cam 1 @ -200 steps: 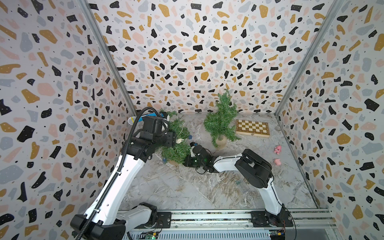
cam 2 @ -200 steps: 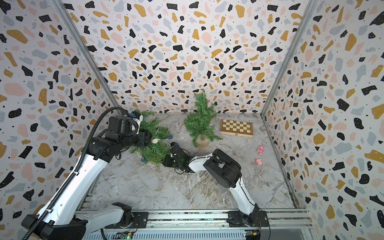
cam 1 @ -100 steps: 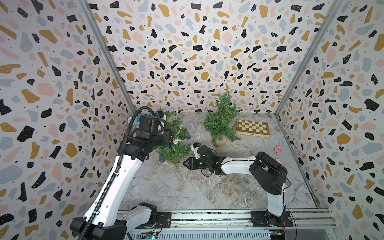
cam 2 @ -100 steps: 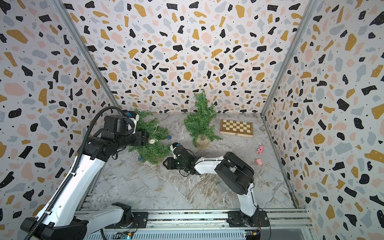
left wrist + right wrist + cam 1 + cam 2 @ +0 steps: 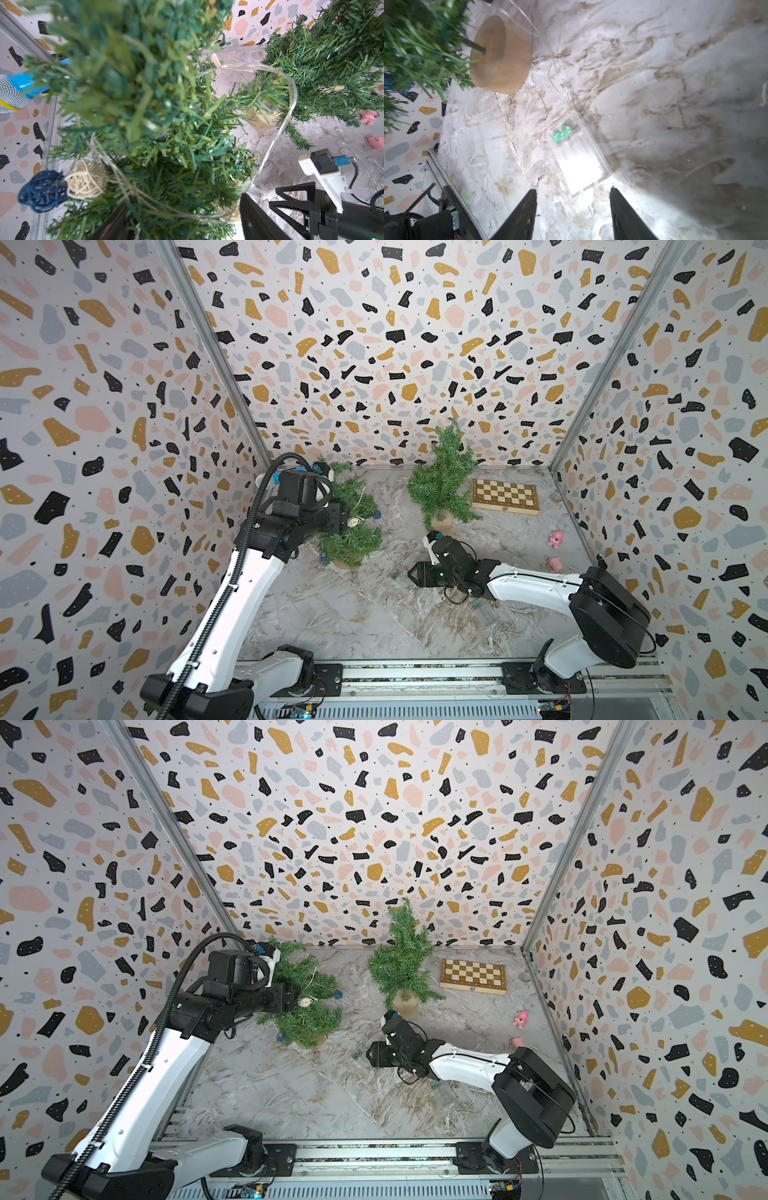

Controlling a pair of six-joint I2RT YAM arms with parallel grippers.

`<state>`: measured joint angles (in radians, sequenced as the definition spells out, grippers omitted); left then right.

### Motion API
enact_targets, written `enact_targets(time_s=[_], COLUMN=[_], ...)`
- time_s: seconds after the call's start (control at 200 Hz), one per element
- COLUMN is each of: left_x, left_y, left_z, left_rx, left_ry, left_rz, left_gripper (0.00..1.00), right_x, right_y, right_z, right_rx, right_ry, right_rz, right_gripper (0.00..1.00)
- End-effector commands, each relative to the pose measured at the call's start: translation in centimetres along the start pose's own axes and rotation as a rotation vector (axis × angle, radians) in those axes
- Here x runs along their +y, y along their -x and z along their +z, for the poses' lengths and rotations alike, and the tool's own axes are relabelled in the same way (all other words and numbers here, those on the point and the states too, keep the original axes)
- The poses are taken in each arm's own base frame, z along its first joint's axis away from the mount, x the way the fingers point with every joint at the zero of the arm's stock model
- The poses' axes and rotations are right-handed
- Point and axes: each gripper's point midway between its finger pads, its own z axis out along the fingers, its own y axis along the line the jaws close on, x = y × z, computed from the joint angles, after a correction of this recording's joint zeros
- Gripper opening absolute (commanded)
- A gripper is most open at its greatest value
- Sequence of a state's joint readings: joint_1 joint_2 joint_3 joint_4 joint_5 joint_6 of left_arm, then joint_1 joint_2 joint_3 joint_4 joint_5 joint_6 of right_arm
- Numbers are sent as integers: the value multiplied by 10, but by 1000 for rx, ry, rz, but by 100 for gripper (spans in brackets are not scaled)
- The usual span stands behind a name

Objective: Wrap string light around the christmas tree
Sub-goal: Move the christmas tree to the center of the board, then pick up the light string from the center of the board.

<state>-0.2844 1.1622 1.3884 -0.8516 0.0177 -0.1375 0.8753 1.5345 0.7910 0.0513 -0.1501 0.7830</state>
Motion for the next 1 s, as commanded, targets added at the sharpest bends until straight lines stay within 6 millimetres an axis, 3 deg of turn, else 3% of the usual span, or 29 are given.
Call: enact_targets(time_s=[0.0,0.17,0.34,0.591,0.746,0.996], left_x=[-4,0,4,15,24,21], left_y=[17,19,22,29,33,47], left_z=[-7,-18,-28,-43,-51,-62], left_rx=[-47,-45,-51,-62,-64,-102], left_ry=[-22,4,32,99,156,143], left_rz=[3,7,12,20,23,10], left_gripper=[75,75,76,76,77,76], right_x=[-4,4,15,78,82,41], right_y=[-18,-16,-13,-19,-8,22], right_z=[4,21,51,81,67,13], right_rx=[69,76,93,160,139,46], right_ry=[-2,29,21,117,140,79], right_rz=[30,37,-1,-120,-160,-167], right_gripper=[58,58,56,50,50,51])
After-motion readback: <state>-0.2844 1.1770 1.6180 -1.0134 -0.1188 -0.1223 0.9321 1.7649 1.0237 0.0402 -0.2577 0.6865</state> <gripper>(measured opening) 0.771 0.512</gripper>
